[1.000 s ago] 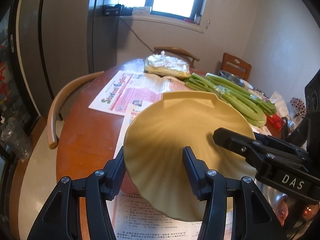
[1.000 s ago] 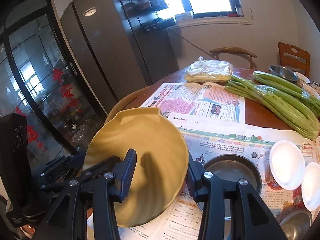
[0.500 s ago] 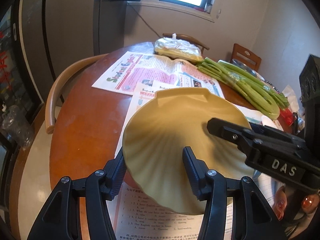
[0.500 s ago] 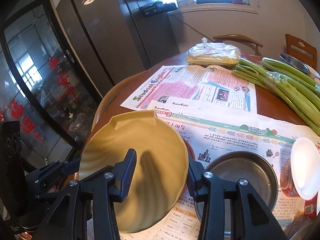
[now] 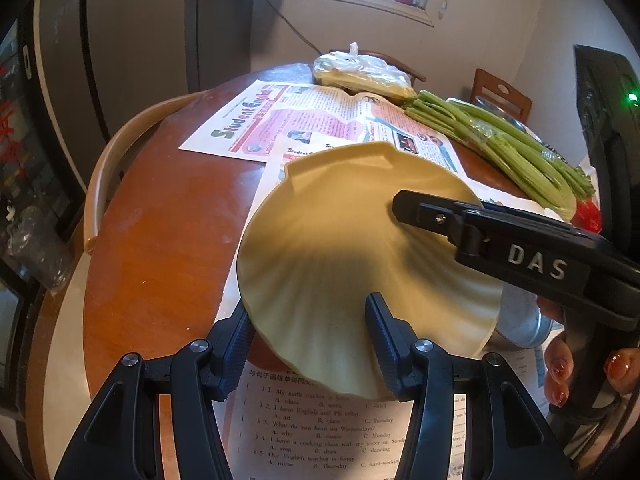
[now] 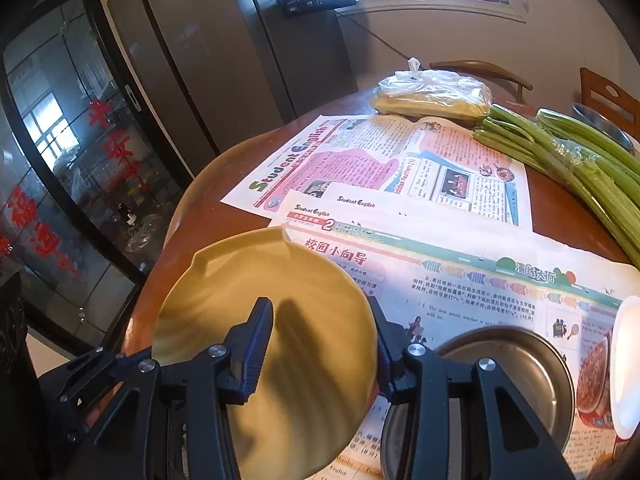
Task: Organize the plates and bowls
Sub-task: 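Carry the yellow plate with the left tool over the orange plate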
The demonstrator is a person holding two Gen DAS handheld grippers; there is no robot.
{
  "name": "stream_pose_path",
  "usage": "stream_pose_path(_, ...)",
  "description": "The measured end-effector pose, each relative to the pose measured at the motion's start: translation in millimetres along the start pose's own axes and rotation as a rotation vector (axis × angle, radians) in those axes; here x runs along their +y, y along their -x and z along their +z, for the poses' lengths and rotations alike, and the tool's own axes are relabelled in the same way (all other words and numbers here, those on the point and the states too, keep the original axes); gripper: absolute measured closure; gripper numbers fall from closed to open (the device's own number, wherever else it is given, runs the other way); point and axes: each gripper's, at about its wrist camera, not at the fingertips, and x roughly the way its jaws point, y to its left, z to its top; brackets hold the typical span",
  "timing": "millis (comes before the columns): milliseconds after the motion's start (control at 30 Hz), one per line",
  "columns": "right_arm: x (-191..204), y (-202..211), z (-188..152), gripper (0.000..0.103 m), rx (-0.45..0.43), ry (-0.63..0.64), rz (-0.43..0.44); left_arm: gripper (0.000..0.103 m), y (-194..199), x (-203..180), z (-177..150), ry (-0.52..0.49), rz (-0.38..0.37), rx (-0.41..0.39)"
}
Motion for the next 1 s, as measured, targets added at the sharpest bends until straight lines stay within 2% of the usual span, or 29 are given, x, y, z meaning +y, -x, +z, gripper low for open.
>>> stream_pose_path(467, -5.1, -20.6, -2.6, 0.057, 0.027, -0.018, 0.017, 0.047, -0.3, 0.3, -6.8, -0.013, 0.046, -0.030)
stream_pose_path(800, -4.5, -28.4, -5.0, 0.057, 0.042, -0.020, 0.021, 0.047, -1.5, -5.4, -12.3, -0.064, 0.105, -0.053)
stream_pose_path(1000, -6.6, -29.4, -5.4, 0.057, 0.047, -0.031, 0.026, 0.047, 1.0, -6.0, -15.1, -0.068, 0.096, -0.056)
